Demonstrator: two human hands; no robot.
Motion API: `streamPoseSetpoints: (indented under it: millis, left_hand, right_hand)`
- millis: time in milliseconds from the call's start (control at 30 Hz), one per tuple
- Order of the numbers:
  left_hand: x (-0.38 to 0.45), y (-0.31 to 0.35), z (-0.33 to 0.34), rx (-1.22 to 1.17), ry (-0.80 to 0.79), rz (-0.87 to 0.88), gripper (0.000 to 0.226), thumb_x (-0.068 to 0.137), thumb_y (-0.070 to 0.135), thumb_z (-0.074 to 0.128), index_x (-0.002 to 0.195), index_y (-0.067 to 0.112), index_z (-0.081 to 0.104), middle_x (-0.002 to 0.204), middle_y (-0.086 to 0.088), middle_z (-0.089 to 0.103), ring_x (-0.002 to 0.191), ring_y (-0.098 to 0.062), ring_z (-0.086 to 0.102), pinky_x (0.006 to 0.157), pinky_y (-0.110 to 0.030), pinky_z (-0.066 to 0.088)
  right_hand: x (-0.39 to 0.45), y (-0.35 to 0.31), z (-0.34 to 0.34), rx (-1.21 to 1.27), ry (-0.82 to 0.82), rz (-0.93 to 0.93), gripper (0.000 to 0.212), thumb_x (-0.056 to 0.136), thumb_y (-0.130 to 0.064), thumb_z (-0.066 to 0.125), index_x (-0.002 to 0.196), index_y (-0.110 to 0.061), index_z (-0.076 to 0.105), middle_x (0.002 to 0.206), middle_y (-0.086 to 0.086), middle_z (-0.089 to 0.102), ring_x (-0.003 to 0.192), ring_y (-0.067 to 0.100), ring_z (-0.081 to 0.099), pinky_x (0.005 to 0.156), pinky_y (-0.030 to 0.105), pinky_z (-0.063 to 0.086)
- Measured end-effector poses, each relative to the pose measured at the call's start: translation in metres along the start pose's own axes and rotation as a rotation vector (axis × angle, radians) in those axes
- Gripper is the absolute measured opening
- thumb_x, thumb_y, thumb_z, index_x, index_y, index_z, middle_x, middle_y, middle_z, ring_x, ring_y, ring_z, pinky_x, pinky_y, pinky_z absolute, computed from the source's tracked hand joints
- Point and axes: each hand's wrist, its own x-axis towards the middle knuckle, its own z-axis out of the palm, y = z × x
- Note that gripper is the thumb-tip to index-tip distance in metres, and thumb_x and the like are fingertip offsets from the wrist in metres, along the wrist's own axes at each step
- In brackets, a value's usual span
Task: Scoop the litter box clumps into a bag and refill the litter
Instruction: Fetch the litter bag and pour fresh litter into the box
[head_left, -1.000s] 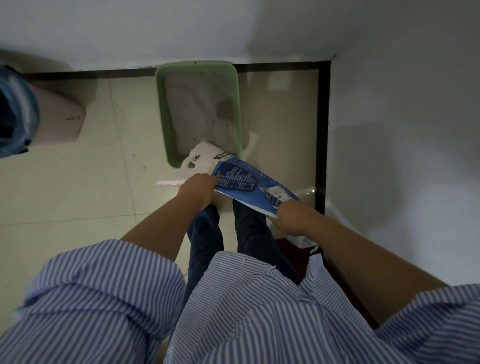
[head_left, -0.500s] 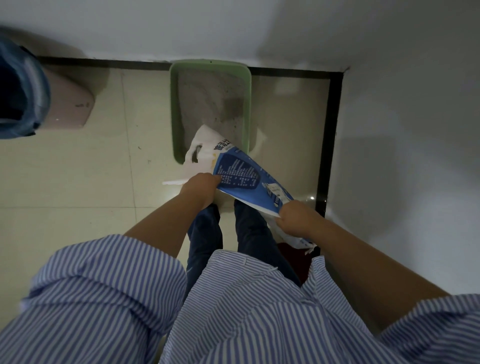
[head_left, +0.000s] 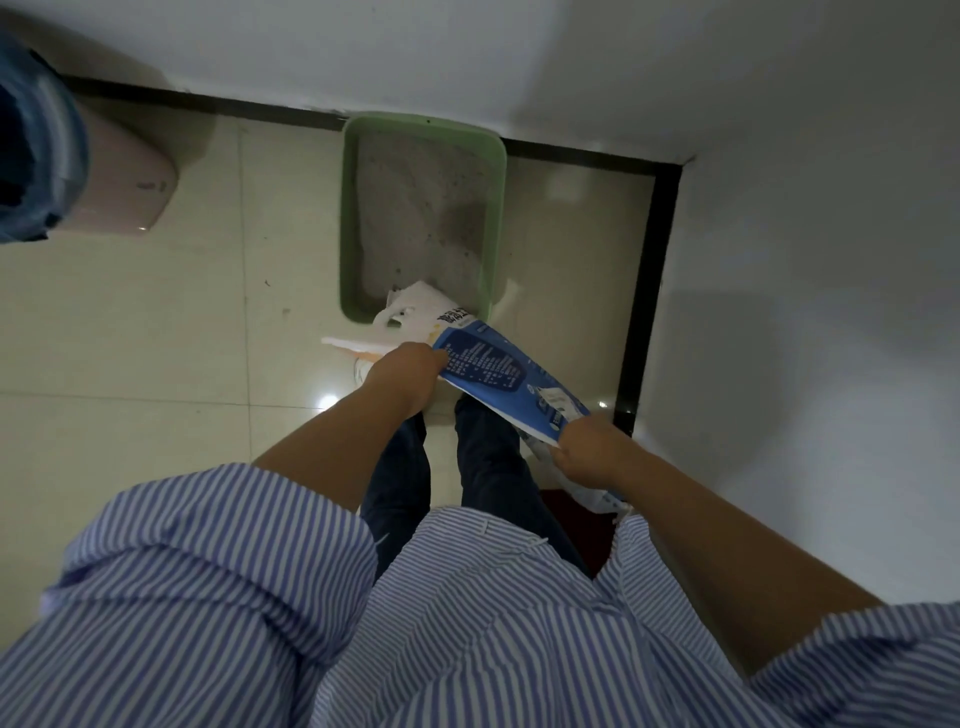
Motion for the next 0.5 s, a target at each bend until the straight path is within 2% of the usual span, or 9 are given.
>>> streamPoseSetpoints:
  millis: [67,133,200,233,267,300,367,433,500]
  left_hand:
    - [-0.003,-0.005,-0.001,0.001,0.014,-0.001,0.040,0.093,0.006,0.040,0.134,0.007,0.039,0.129,-0.018,0.045,0.122,-0.029,0.043,0.099,-0.034,0.038]
    - [-0.005,-0.012,0.000,-0.003,0.026,-0.006,0.039,0.094,0.007,0.040,0.133,0.007,0.040,0.130,-0.017,0.044,0.123,-0.029,0.042,0.099,-0.034,0.038]
    - [-0.009,-0.019,0.001,-0.006,0.027,-0.011,0.039,0.093,0.007,0.041,0.133,0.007,0.040,0.130,-0.017,0.044,0.122,-0.029,0.042,0.098,-0.035,0.039]
    - [-0.011,-0.023,0.002,-0.004,0.031,-0.015,0.040,0.093,0.007,0.042,0.133,0.007,0.039,0.130,-0.017,0.044,0.122,-0.029,0.042,0.098,-0.035,0.039]
    - [-0.014,-0.027,0.002,-0.003,0.036,-0.021,0.040,0.093,0.008,0.043,0.133,0.008,0.039,0.131,-0.017,0.044,0.123,-0.028,0.042,0.098,-0.034,0.039]
    - [-0.017,-0.030,0.002,-0.002,0.033,-0.030,0.041,0.093,0.008,0.043,0.134,0.008,0.038,0.131,-0.017,0.043,0.123,-0.028,0.041,0.098,-0.034,0.039]
    - [-0.023,-0.037,0.001,-0.007,0.042,-0.042,0.041,0.094,0.007,0.042,0.135,0.008,0.037,0.132,-0.016,0.043,0.124,-0.027,0.040,0.096,-0.032,0.039]
    - [-0.031,-0.044,-0.005,-0.006,0.081,-0.041,0.040,0.093,0.006,0.042,0.133,0.008,0.039,0.131,-0.014,0.043,0.124,-0.025,0.039,0.094,-0.030,0.039]
    - [-0.036,-0.052,-0.010,-0.013,0.150,-0.037,0.039,0.092,0.004,0.041,0.130,0.008,0.041,0.131,-0.012,0.043,0.124,-0.023,0.039,0.093,-0.029,0.039]
  right_hand:
    - [0.002,-0.004,0.001,-0.034,0.000,0.002,0.043,0.099,-0.016,0.034,0.058,-0.022,0.025,0.098,0.010,0.059,0.074,0.012,0.039,0.052,0.019,0.028]
    - [0.006,-0.010,0.000,-0.062,-0.005,-0.003,0.044,0.100,-0.015,0.035,0.058,-0.022,0.025,0.107,0.013,0.060,0.077,0.011,0.039,0.067,0.019,0.033]
    - [0.008,-0.015,-0.002,-0.091,-0.019,-0.011,0.043,0.100,-0.016,0.034,0.058,-0.022,0.027,0.094,0.011,0.059,0.071,0.011,0.039,0.066,0.022,0.033]
    - [0.009,-0.018,-0.003,-0.093,-0.018,-0.011,0.040,0.100,-0.017,0.034,0.061,-0.020,0.035,0.083,0.008,0.055,0.069,0.010,0.039,0.062,0.022,0.030]
    - [0.011,-0.021,-0.003,-0.090,-0.010,-0.011,0.033,0.101,-0.017,0.033,0.071,-0.015,0.049,0.082,0.007,0.054,0.070,0.011,0.039,0.063,0.021,0.029]
    - [0.013,-0.025,-0.004,-0.094,-0.007,-0.011,0.029,0.100,-0.017,0.034,0.089,-0.007,0.059,0.093,0.011,0.059,0.075,0.011,0.040,0.066,0.019,0.029]
    - [0.014,-0.034,-0.007,-0.099,-0.022,-0.016,0.032,0.100,-0.015,0.035,0.113,0.002,0.058,0.118,0.016,0.060,0.085,0.011,0.040,0.072,0.022,0.036]
    - [0.016,-0.044,-0.009,-0.098,-0.009,-0.010,0.032,0.100,-0.014,0.034,0.117,0.003,0.056,0.124,0.017,0.058,0.093,0.014,0.049,0.085,0.026,0.042]
    - [0.016,-0.051,-0.012,-0.078,-0.003,0.004,0.033,0.101,-0.014,0.032,0.117,0.002,0.056,0.125,0.016,0.058,0.110,0.021,0.055,0.091,0.026,0.039]
